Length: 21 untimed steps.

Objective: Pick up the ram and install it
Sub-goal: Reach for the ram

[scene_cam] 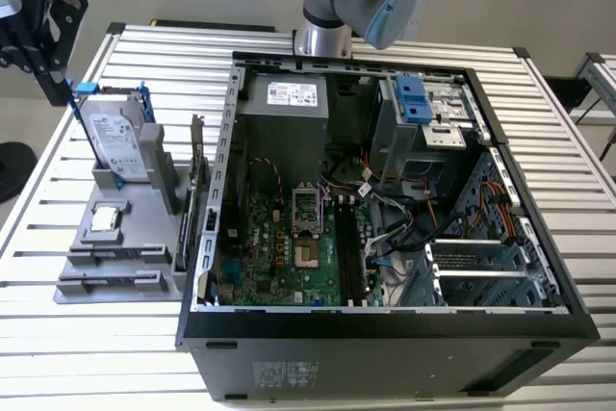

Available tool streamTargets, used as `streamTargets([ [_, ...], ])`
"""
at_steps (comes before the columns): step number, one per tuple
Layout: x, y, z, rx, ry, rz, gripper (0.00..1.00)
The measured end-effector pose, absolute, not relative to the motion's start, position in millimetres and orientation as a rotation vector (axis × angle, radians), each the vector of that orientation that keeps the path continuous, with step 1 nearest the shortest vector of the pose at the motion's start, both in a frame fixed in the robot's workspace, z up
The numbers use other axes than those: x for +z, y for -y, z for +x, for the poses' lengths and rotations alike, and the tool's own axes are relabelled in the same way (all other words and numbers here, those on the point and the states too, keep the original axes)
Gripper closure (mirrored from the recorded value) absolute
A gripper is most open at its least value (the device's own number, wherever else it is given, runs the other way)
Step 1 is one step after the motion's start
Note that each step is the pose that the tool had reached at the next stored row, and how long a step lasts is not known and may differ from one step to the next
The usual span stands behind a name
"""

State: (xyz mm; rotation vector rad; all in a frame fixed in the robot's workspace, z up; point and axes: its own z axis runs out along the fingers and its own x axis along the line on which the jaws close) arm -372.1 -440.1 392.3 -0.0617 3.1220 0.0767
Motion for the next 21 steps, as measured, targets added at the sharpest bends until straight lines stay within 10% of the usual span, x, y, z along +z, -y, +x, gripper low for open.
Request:
streamTargets([
  [21,392.3,448.9,-371.9,0.077,-3.122,-0.062,1.0],
])
